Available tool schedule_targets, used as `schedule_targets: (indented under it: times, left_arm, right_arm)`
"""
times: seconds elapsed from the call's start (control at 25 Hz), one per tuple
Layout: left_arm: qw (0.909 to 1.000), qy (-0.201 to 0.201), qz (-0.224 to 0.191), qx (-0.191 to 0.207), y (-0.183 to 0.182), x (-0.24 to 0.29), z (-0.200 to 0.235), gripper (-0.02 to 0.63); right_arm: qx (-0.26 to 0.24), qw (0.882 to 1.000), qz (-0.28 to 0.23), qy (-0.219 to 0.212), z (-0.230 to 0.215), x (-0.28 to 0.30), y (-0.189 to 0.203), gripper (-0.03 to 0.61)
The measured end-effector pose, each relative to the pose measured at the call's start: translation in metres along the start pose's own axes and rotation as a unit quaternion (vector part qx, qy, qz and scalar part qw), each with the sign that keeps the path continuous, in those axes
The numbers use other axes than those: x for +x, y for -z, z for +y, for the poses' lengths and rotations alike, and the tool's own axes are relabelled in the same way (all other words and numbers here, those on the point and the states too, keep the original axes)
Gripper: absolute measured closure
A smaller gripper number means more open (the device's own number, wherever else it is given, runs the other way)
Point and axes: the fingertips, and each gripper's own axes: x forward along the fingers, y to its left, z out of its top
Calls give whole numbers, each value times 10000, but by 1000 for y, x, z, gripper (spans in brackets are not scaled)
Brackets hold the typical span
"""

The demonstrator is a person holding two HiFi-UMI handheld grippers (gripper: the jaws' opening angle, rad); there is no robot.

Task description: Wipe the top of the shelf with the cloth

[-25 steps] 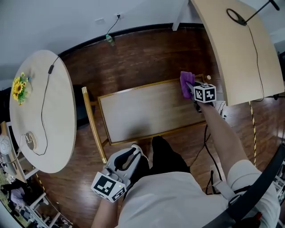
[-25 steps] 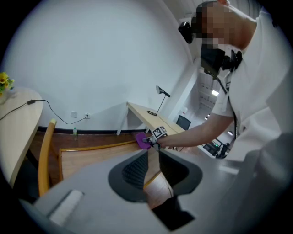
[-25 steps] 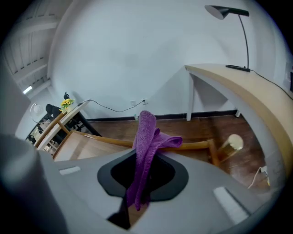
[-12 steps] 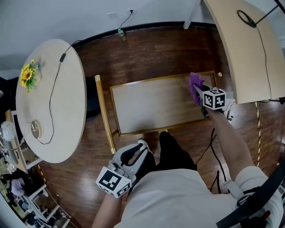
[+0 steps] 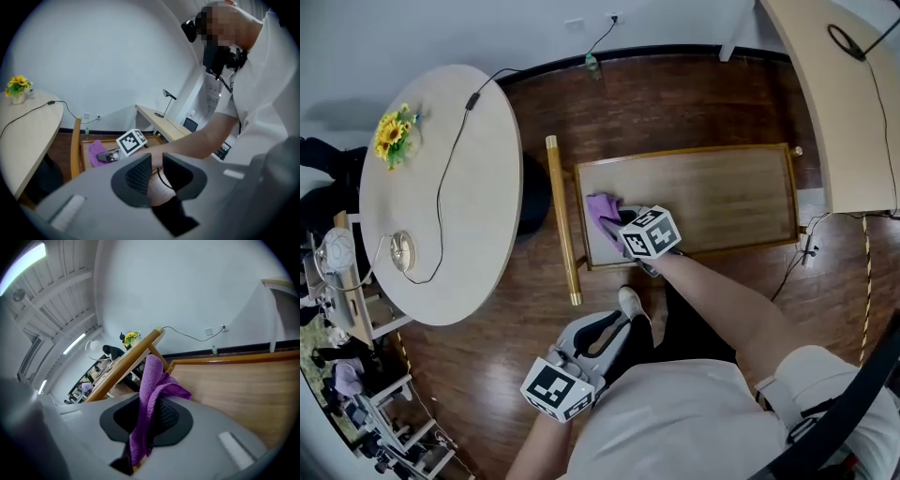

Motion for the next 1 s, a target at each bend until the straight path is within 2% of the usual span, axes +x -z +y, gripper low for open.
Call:
schedule_targets:
  times: [0.08, 0.2, 0.32, 0.48, 0.68, 0.84, 0.92, 1.0]
  left_arm:
    - [10000, -31, 40, 17, 7, -8, 2, 522]
    - [10000, -33, 53, -25, 12, -13, 4, 522]
    - [9999, 96, 75, -21, 15, -7, 2, 523]
    - [9991, 402, 88, 89, 12, 11, -7, 523]
    - [9972, 704, 136, 232, 4, 35, -20, 523]
    - [9956, 855, 203, 315, 2, 50, -31, 523]
    - [9951, 895, 227, 342, 2, 56, -37, 523]
    - [9949, 907, 236, 366, 3, 58, -41, 523]
  right_arm:
    - [-51, 9999, 163, -26, 4, 18, 9, 528]
    - [11, 9994, 279, 211, -18, 11, 25, 529]
    - [186, 9974, 281, 644, -62, -28, 42, 528]
    - [416, 9885, 209, 1442, -135, -115, 64, 528]
    - [538, 9665, 242, 2500, -221, -239, 89, 529]
    - [566, 9385, 412, 3382, -282, -336, 111, 529]
    - [599, 9257, 476, 3704, -300, -374, 120, 529]
    - [567, 9205, 436, 3843, -302, -395, 120, 529]
